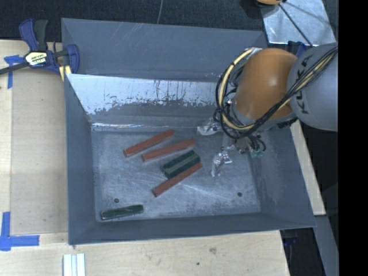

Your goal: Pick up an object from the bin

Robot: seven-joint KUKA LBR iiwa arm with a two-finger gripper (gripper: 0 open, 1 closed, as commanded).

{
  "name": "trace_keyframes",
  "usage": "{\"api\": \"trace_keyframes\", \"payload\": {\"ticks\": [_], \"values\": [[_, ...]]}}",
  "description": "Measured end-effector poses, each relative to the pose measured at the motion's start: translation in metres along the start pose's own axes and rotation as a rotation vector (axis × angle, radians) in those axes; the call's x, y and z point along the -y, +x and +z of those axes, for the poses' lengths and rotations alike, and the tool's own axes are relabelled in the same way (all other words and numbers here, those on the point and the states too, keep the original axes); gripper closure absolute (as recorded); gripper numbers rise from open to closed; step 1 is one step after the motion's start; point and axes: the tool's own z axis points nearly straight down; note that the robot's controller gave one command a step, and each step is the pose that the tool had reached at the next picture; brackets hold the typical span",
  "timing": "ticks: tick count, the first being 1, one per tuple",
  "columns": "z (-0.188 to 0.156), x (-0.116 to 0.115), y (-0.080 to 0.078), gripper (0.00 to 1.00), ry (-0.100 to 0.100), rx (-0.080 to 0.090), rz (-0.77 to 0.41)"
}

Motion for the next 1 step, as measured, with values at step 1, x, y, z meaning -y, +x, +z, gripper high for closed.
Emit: {"api": "trace_keyframes", "payload": {"ticks": [1], "values": [[0.039, -0.0505, -0.0156, 1.0, 0.015, 0.038, -0.188]]}}
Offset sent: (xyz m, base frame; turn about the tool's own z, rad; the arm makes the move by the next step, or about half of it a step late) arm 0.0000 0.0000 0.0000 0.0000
